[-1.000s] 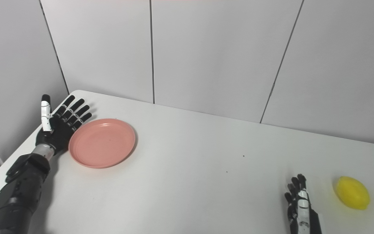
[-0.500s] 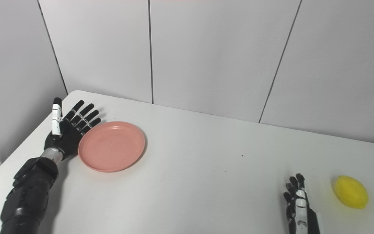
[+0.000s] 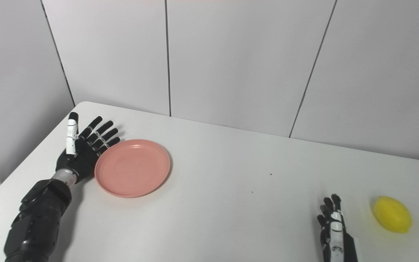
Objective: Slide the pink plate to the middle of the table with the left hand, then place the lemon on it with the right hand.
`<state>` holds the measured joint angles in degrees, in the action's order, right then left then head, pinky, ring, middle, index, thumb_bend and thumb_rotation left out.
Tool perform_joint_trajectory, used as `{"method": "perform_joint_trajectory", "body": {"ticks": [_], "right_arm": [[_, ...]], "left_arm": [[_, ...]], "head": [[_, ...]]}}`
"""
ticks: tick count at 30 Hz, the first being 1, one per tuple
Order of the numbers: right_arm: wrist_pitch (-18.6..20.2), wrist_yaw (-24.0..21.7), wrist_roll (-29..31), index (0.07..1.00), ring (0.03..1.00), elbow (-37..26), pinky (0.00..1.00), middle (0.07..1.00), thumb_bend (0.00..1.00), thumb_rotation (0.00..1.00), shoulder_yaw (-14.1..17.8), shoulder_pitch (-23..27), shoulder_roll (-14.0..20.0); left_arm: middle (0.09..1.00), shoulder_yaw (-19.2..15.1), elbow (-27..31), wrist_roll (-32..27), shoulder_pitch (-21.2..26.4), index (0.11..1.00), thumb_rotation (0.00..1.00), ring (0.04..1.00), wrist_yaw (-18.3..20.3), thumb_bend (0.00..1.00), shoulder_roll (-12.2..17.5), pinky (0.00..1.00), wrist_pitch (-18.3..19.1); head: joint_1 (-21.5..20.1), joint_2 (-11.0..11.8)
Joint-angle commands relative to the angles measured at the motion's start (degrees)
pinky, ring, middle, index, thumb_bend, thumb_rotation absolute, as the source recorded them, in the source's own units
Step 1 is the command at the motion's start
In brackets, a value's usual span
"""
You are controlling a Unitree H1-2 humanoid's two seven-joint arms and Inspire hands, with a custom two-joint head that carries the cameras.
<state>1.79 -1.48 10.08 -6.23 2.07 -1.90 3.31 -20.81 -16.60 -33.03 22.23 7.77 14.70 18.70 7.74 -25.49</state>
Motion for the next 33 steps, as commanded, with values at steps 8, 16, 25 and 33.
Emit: {"method": "perform_joint_trajectory", "body": {"ticks": [8, 16, 25, 33], "right_arm": [[2.5, -1.0, 0.2, 1.000, 0.982, 0.0, 1.00, 0.970, 0.63, 1.00, -0.9, -1.1, -0.5], [2.8, -1.0, 0.1, 0.999, 0.980, -0.2, 1.00, 0.968, 0.64, 1.00, -1.0, -1.1, -0.5], [2.7, -0.8, -0.1, 0.994, 0.977, -0.1, 1.00, 0.967, 0.66, 1.00, -1.1, -0.9, -0.7], [3.1, -0.5, -0.2, 0.987, 0.968, -0.5, 1.00, 0.960, 0.66, 0.98, -1.1, -0.9, -1.0]], "left_arm": [[0.800, 3.3, 3.3, 4.3, -1.7, 0.855, 0.86, 0.784, -0.8, 0.72, -2.6, 0.75, -0.8], [0.814, 5.1, 3.8, 7.7, -2.9, 0.858, 0.82, 0.790, -2.9, 0.72, -5.4, 0.78, -2.0], [0.830, 6.5, 4.3, 10.2, -4.3, 0.878, 0.82, 0.830, -3.9, 0.71, -7.5, 0.84, -3.5], [0.853, 7.9, 6.9, 13.2, -5.8, 0.903, 0.83, 0.841, -6.6, 0.71, -10.7, 0.85, -3.1]], "head": [[0.0, -0.5], [-0.2, -1.1], [-0.4, -1.4], [-0.7, -1.7]]}}
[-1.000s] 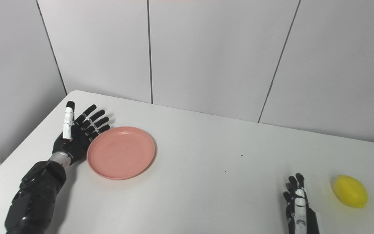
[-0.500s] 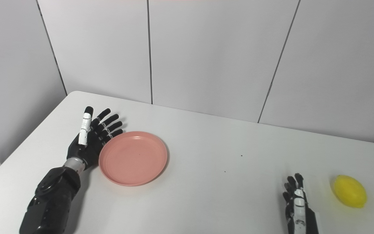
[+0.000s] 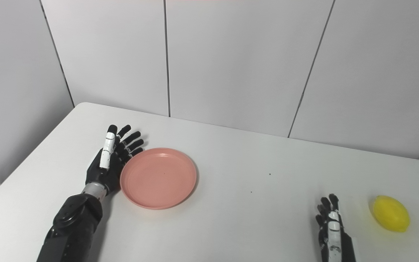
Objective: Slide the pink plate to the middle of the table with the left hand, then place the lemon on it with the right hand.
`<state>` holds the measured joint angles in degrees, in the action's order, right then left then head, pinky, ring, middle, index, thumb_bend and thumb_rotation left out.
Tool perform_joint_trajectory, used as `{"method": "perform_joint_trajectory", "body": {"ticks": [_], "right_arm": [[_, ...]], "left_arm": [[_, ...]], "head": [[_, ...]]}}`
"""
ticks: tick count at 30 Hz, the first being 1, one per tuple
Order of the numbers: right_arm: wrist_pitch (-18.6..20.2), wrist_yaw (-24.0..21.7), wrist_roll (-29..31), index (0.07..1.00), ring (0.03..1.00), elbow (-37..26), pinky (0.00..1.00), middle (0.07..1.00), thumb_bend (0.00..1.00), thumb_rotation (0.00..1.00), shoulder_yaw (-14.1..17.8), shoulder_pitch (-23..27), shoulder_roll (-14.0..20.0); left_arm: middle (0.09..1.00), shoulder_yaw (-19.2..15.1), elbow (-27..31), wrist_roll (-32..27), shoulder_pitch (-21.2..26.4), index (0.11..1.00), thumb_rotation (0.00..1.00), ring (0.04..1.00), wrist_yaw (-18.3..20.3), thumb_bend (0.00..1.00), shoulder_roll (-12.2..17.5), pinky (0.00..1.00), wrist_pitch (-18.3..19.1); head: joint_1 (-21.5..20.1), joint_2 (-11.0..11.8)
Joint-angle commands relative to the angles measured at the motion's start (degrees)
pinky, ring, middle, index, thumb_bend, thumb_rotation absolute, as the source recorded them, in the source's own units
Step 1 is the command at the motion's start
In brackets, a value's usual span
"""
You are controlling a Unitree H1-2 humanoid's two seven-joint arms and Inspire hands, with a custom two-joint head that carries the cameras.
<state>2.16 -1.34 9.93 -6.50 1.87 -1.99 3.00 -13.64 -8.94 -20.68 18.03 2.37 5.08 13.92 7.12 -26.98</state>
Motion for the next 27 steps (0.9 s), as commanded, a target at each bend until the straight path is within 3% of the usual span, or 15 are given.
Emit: {"method": "perform_joint_trajectory", "body": {"ticks": [1, 9, 15, 23, 27], "right_arm": [[2.6, -0.8, 0.1, 0.987, 0.967, -0.2, 1.00, 0.959, 0.66, 0.98, -0.9, -0.8, -0.7], [2.9, -0.6, -0.2, 0.988, 0.968, -0.6, 1.00, 0.954, 0.67, 0.98, -1.2, -0.7, -1.1], [3.3, -0.4, -0.6, 0.986, 0.964, -0.7, 1.00, 0.949, 0.67, 0.98, -1.3, -0.5, -1.3], [3.5, -0.5, -0.4, 0.989, 0.967, -1.1, 1.00, 0.949, 0.68, 0.97, -1.6, -0.6, -1.3], [3.4, -0.5, -0.5, 0.987, 0.959, -0.9, 1.00, 0.947, 0.68, 0.97, -1.7, -0.5, -1.3]], "left_arm": [[0.852, 1.0, -0.6, 1.1, -1.7, 0.904, 0.83, 0.838, -1.4, 0.72, -1.5, 0.85, 1.8], [0.855, 2.4, 0.6, 2.5, -2.3, 0.936, 0.86, 0.829, -2.6, 0.75, -3.6, 0.81, 1.9], [0.851, 2.7, 1.6, 3.6, -3.2, 0.904, 0.83, 0.819, -3.7, 0.77, -5.5, 0.78, 0.3], [0.855, 3.2, 3.4, 4.0, -3.8, 0.905, 0.84, 0.823, -3.9, 0.76, -7.0, 0.78, 1.3], [0.859, 3.3, 3.7, 4.1, -3.8, 0.916, 0.81, 0.829, -4.5, 0.74, -8.0, 0.80, 0.1]], "head": [[-0.1, -0.2], [-0.6, -0.6], [-0.9, -0.7], [-1.2, -1.1], [-1.8, -1.3]]}}
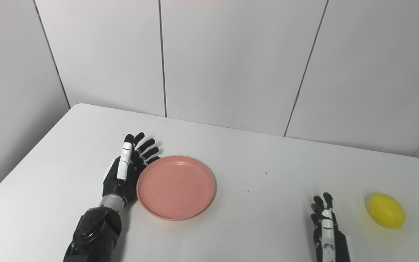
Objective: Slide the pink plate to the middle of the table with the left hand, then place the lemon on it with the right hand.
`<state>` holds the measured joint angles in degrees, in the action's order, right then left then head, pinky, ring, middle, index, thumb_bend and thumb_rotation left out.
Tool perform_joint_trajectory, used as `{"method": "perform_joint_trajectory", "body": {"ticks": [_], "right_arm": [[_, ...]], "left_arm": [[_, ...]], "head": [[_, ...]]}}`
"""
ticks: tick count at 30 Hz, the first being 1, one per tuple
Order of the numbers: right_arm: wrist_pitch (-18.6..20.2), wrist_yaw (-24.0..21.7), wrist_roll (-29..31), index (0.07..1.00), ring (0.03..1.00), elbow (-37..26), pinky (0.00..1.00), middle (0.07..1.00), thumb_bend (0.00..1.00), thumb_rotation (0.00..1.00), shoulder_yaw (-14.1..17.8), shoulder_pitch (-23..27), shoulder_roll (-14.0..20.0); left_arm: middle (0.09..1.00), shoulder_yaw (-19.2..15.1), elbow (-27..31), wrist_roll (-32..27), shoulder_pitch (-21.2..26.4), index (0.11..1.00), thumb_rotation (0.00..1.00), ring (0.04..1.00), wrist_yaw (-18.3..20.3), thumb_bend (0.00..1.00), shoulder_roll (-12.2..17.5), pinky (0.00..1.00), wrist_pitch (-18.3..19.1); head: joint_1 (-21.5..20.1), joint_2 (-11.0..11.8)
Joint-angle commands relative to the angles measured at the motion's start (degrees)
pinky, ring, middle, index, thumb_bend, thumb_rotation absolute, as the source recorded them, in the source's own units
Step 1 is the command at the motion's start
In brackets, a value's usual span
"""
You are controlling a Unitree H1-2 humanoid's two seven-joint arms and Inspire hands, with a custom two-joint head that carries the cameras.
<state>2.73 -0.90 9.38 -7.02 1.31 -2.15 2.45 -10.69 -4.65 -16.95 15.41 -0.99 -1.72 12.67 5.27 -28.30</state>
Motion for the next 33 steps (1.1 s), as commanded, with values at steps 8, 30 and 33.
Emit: {"method": "perform_joint_trajectory", "body": {"ticks": [8, 30, 33], "right_arm": [[3.5, 0.1, -1.8, 0.977, 0.953, -0.7, 1.00, 0.940, 0.69, 0.97, -2.0, 0.1, -1.5], [6.0, 3.8, -6.4, 0.949, 0.912, -1.6, 1.00, 0.911, 0.74, 0.92, -4.7, 1.5, -7.0], [5.8, 4.0, -6.9, 0.945, 0.914, -1.2, 1.00, 0.911, 0.75, 0.92, -5.0, 1.7, -7.3]], "left_arm": [[0.862, 1.0, 0.1, 2.1, -2.1, 0.910, 0.78, 0.843, -2.4, 0.73, -3.5, 0.81, -1.5], [0.894, 3.6, 2.6, 2.0, -4.3, 0.949, 0.71, 0.878, -1.8, 0.70, -4.6, 0.89, -0.1], [0.899, 3.8, 2.7, 1.9, -4.4, 0.956, 0.70, 0.882, -1.8, 0.72, -4.8, 0.88, -0.4]], "head": [[-3.7, -1.8], [-14.3, -4.0], [-15.6, -4.2]]}}
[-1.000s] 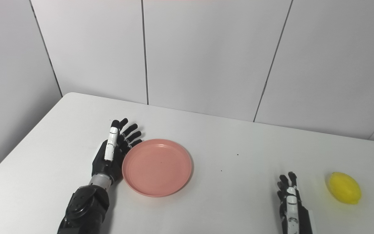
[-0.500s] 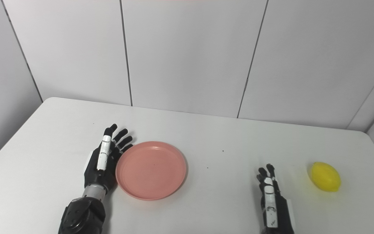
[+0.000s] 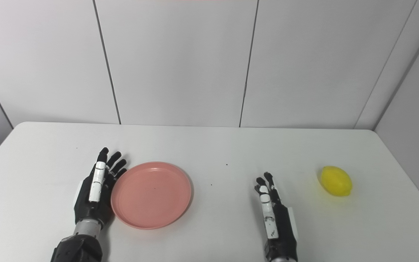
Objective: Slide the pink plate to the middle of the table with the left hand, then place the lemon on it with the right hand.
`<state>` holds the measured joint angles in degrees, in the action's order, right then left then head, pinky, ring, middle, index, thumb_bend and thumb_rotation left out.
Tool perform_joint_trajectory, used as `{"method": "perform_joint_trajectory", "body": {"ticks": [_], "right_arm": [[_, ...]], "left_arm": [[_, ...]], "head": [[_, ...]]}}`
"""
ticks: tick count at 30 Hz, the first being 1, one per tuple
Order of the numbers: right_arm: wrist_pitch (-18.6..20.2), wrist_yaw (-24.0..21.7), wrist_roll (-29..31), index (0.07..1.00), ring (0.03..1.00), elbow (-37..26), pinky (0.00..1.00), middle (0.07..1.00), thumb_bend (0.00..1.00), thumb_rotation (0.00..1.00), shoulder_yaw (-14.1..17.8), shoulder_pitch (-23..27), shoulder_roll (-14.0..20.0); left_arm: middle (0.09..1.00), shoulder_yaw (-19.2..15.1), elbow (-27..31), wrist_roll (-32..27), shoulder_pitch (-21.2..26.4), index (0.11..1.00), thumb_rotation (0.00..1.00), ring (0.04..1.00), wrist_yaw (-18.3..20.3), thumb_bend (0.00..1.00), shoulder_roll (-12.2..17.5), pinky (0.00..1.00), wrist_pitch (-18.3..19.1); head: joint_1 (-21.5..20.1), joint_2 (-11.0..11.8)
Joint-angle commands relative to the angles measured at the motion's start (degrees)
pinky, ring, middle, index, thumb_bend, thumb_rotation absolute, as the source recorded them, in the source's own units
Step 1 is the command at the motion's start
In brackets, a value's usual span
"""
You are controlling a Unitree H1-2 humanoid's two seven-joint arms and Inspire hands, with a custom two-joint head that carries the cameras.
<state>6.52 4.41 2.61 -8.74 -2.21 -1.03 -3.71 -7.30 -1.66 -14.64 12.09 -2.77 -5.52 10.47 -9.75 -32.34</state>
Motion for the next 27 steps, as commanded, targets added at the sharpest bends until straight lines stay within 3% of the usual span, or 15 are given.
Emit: {"method": "perform_joint_trajectory", "body": {"ticks": [1, 9, 15, 22, 27], "right_arm": [[1.9, -1.2, -0.3, 0.945, 0.915, 0.7, 1.00, 0.912, 0.75, 0.93, -1.5, 0.6, -1.2], [1.7, -0.3, -1.7, 0.938, 0.907, 1.7, 1.00, 0.897, 0.76, 0.93, -2.1, 1.4, -2.3], [2.4, -0.1, -1.4, 0.938, 0.908, 1.2, 1.00, 0.896, 0.74, 0.92, -1.9, 1.3, -2.9], [2.8, 0.1, -2.3, 0.939, 0.902, 1.2, 1.00, 0.894, 0.74, 0.93, -2.0, 1.6, -3.1], [3.0, 0.3, -2.4, 0.933, 0.901, 0.9, 1.00, 0.889, 0.72, 0.93, -2.0, 1.5, -3.3]], "left_arm": [[0.895, 0.4, -0.2, -0.4, -1.1, 0.955, 0.70, 0.875, -0.2, 0.72, -1.2, 0.87, 1.8], [0.892, 0.2, 0.3, -0.5, -1.3, 0.953, 0.77, 0.853, -0.2, 0.72, -2.3, 0.85, 0.6], [0.893, 0.3, 1.1, -1.9, -1.9, 0.960, 0.82, 0.863, 0.5, 0.79, -2.9, 0.85, 0.3], [0.917, 1.2, 4.3, -2.7, -2.6, 0.980, 0.84, 0.885, 0.8, 0.82, -3.0, 0.84, 2.5], [0.926, 2.2, 6.7, -3.1, -3.2, 0.989, 0.84, 0.892, 0.7, 0.81, -3.5, 0.91, 4.6]], "head": [[-0.6, -0.1], [-3.4, -0.3], [-4.2, -0.7], [-5.0, -1.0], [-5.3, -1.2]]}}
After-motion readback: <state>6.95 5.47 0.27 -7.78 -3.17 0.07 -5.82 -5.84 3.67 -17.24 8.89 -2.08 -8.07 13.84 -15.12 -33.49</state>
